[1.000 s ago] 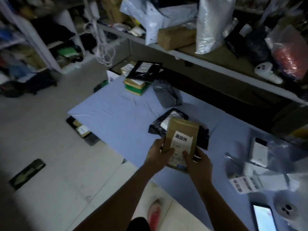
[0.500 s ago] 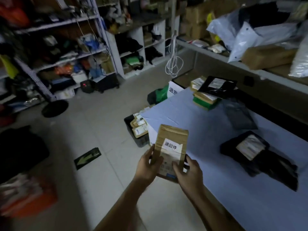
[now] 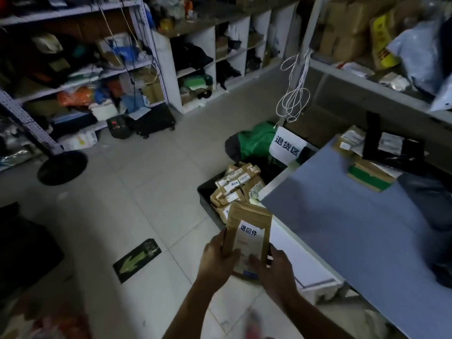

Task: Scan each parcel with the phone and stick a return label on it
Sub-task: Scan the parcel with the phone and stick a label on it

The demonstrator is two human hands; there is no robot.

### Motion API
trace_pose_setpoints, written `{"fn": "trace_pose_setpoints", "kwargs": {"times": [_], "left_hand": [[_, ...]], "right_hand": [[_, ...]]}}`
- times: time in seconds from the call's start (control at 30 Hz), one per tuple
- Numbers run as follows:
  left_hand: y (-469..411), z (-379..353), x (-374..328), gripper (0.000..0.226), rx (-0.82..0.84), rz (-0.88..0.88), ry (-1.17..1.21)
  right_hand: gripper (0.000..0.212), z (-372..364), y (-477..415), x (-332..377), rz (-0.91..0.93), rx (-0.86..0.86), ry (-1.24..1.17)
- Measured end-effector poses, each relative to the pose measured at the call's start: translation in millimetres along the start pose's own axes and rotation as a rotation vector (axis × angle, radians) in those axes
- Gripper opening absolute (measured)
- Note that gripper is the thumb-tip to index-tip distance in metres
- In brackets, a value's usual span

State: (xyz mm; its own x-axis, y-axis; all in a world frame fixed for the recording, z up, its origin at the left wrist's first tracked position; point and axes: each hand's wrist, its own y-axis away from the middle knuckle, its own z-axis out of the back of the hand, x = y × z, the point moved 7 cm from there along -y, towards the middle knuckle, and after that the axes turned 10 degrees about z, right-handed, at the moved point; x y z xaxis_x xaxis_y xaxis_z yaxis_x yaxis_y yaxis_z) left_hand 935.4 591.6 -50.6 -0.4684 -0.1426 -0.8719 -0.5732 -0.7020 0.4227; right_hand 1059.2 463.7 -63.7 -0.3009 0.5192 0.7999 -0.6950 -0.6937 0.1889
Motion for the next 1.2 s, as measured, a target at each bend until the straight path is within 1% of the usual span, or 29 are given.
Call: {"fn": "trace_pose_setpoints", "kwargs": {"times": [0.07,0.13,0.17,0.27,0.3,0.37,0.47,0.53,0.6,0.7,0.8,0.87,0.9,1.0,1.07,1.13,1.2], "left_hand": [[-42,20,-1,0.06,0.017,0.023,-0.022],[-88,37,-4,0.062,0.028,0.068,-0.033],[-110,43,-6,0.061,0.033,0.082,-0.052],[-185,60,-15,0.051,0.038,0.097,-0.145],[-211,65,-19,0.051,0.041,0.081,-0.178],[-260,70,-24,0.055,0.073,0.06,-0.229],[-332,67,-33,0.052,0.157,0.04,-0.24],[-365,59,-37,0.049,0.213,0.039,-0.251],[-411,47,-36,0.054,0.287,0.073,-0.307],[-481,19,-43,0.052,0.436,0.025,-0.365],[-548,-21,-45,0.063,0.571,0.027,-0.409],[-588,-54,-43,0.07,0.666,0.002,-0.413],[-606,-70,-40,0.069,0.692,-0.017,-0.44],[-658,-117,-30,0.05,0.702,-0.092,-0.533],[-689,-149,-18,0.048,0.707,-0.117,-0.57],[-712,-181,-2,0.05,0.748,-0.101,-0.59],[-731,-206,15,0.049,0.782,-0.038,-0.584]], "right_hand": [[0.038,-20,-35,12,-0.037,0.008,-0.038],[0.032,-40,-76,18,-0.079,0.003,-0.109],[0.03,-49,-97,19,-0.097,0.002,-0.136],[0.044,-79,-163,22,-0.162,0.031,-0.2],[0.046,-88,-185,23,-0.183,0.04,-0.218],[0.048,-100,-226,25,-0.208,0.035,-0.221],[0.047,-103,-288,22,-0.274,-0.003,-0.218],[0.043,-97,-316,19,-0.323,-0.041,-0.217],[0.046,-92,-351,8,-0.383,-0.105,-0.201],[0.056,-91,-402,-10,-0.467,-0.179,-0.21],[0.063,-86,-452,-38,-0.561,-0.279,-0.188],[0.064,-86,-485,-64,-0.62,-0.343,-0.173],[0.063,-87,-500,-79,-0.651,-0.367,-0.174],[0.061,-86,-541,-128,-0.733,-0.393,-0.153],[0.062,-79,-563,-162,-0.747,-0.419,-0.135],[0.064,-73,-579,-193,-0.755,-0.448,-0.11],[0.071,-71,-593,-217,-0.746,-0.453,-0.06]]}}
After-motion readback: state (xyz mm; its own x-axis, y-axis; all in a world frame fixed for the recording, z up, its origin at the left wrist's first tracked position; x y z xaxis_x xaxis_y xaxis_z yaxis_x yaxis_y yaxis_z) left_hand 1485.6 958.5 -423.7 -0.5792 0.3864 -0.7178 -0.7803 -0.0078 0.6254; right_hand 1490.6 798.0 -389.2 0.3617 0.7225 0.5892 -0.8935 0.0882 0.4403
